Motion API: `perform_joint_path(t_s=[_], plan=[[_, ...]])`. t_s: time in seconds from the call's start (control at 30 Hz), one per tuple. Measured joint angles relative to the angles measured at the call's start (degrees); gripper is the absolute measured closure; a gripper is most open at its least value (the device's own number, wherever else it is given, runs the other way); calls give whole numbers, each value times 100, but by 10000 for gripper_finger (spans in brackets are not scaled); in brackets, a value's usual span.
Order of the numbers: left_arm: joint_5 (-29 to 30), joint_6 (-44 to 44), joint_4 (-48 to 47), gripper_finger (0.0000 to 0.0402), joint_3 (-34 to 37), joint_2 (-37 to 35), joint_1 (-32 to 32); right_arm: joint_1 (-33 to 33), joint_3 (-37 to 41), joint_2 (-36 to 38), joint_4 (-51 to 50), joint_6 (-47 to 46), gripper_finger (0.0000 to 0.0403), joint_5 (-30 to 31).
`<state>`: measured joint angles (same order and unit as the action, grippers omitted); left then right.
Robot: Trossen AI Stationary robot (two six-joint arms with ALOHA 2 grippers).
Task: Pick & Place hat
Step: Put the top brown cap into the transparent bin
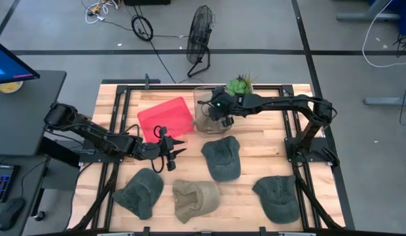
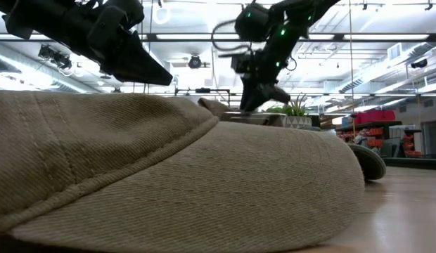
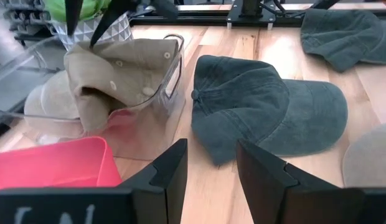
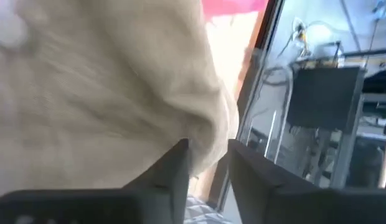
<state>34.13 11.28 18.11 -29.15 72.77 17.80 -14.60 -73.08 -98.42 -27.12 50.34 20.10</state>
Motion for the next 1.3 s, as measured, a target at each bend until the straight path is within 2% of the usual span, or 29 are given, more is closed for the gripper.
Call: perform_joint_path(t_s=[0.17, 0.33, 0.47, 0.63, 0.73, 0.97, 1.17, 1.3], plan=[[-2, 43, 0, 262, 0, 0, 0, 242, 0, 486, 157, -335, 256, -103], [-2, 17, 2, 262, 0, 0, 0, 356, -2, 610, 1297, -1823, 261, -1005], [-4, 10, 28, 262, 0, 2, 0, 277, -4, 344, 1971, -2311, 294, -1069], [-4, 14, 26, 262, 0, 2, 0, 174, -4, -289, 2299, -2458, 366, -1407], [-4, 14, 20, 262, 0, 2, 0, 189, 0, -548, 2231, -2442, 396, -1502], [-5, 12, -1, 262, 0, 2, 0, 233, -2, -563, 1023, -2588, 399, -1394], [-4, 13, 0, 262, 0, 2, 1, 173, -2, -558, 315, -2590, 399, -700], [-4, 13, 0, 262, 0, 2, 1, 60, -2, -560, 165, -2684, 400, -920]])
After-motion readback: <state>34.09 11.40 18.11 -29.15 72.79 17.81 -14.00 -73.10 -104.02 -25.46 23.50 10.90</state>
